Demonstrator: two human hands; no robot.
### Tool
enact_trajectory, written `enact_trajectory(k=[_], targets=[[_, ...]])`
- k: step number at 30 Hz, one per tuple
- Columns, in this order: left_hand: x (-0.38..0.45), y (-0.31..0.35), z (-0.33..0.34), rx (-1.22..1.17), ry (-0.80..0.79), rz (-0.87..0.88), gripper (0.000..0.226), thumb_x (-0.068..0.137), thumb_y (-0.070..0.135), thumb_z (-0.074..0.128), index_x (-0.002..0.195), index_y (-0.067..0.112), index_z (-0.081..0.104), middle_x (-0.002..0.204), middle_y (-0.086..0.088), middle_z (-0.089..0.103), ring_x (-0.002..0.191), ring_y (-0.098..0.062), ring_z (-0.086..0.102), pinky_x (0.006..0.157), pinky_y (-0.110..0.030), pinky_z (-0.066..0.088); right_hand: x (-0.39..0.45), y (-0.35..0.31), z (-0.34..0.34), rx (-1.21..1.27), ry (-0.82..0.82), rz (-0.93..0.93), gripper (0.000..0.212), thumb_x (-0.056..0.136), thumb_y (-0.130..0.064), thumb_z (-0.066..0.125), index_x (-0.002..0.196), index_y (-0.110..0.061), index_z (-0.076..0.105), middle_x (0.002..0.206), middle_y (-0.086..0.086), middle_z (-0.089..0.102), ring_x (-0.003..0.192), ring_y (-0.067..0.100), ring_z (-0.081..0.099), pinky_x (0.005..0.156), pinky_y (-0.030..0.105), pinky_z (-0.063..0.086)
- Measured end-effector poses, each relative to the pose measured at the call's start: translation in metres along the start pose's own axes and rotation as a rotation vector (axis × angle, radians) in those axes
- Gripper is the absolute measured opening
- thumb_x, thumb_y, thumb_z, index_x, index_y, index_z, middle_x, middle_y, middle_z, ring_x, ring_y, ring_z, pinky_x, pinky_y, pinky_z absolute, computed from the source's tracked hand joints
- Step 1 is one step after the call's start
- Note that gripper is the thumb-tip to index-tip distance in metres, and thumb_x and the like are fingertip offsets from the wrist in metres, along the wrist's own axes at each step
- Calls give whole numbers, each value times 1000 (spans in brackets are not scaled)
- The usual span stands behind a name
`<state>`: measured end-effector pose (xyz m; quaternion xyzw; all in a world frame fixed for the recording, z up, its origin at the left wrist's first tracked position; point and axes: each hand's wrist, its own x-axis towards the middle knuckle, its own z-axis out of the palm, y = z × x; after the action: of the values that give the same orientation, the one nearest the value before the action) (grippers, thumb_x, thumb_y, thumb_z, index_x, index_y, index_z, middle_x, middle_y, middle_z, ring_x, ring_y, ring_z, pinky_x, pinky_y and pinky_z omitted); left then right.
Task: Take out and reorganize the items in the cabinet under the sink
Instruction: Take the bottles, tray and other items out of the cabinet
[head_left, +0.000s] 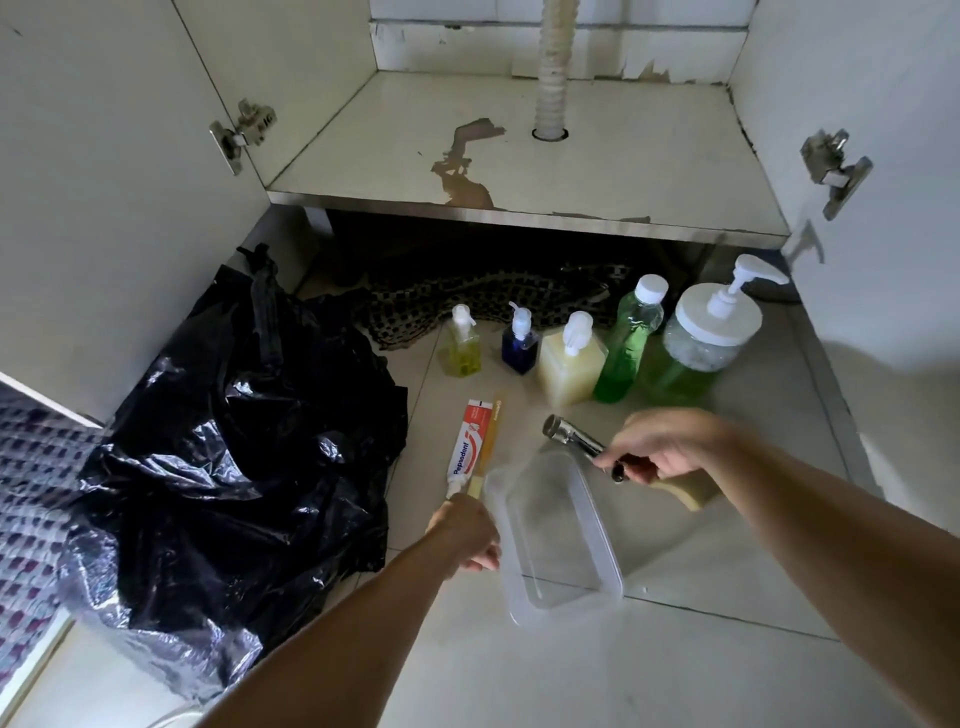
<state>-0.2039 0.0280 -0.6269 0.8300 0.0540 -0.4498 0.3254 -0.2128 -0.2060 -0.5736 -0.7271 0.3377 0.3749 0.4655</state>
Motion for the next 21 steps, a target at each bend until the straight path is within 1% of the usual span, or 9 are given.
enact_trajectory(k=[1,4,8,11,13,15,17,19,21], targets=[[-1,0,0,0,-1,5,12,91,5,51,81,7,58,67,-4,63,58,-18,62,68,-29,56,-5,3,-4,51,-13,-6,7,87,-6,65,84,-2,61,71,11,57,58,12,48,44,15,37],[-3,1,1,-18,5,33,19,91,5,50,103,-4,62,69,-5,63,65,-23,63,72,-32,56,-22,9,-13,122,-44,-45,9,86,-6,66,81,0,61,73,13,59,61,13,51,47,16,42],[-5,0,8,-41,36,51,26,91,4,51,113,-6,60,78,-10,65,70,-24,64,81,-38,58,-40,11,-2,-45,-126,-43,10,87,-8,66,79,-4,62,73,10,61,57,12,51,50,18,41],[-5,-7,12,-90,81,55,35,89,3,53,124,0,54,92,-14,68,71,-24,64,73,-31,58,-37,15,23,-165,-133,-4,10,88,-9,64,79,-6,61,69,7,58,51,9,50,47,17,42],[-4,-11,15,-134,111,67,44,87,2,54,131,7,49,109,-16,68,80,-25,68,64,-24,58,-33,17,43,-186,-102,20,8,89,-8,61,82,-5,59,68,7,55,52,10,49,46,17,44],[-5,-14,17,-113,133,80,49,87,2,55,133,15,47,116,-13,67,96,-25,69,76,-29,59,-29,19,64,-185,-54,8,7,91,-6,59,86,-4,54,69,8,52,53,12,49,47,18,47],[-5,-17,17,-91,163,103,53,85,1,55,133,23,48,113,-11,67,96,-26,70,84,-36,58,-29,20,86,-279,28,-39,10,89,-9,61,91,-1,54,70,10,55,55,14,54,51,20,50],[-9,-18,17,-64,188,141,58,85,1,57,136,26,45,112,-13,65,91,-27,71,80,-37,59,-27,26,104,-520,134,-89,11,86,-13,60,81,-5,54,59,5,57,52,14,59,49,19,49],[-14,-20,16,110,227,214,62,86,8,60,141,25,36,121,-14,59,98,-28,67,84,-35,57,-22,33,117,-700,192,-112,17,83,-11,52,67,-12,45,45,-1,55,48,17,62,47,19,49]])
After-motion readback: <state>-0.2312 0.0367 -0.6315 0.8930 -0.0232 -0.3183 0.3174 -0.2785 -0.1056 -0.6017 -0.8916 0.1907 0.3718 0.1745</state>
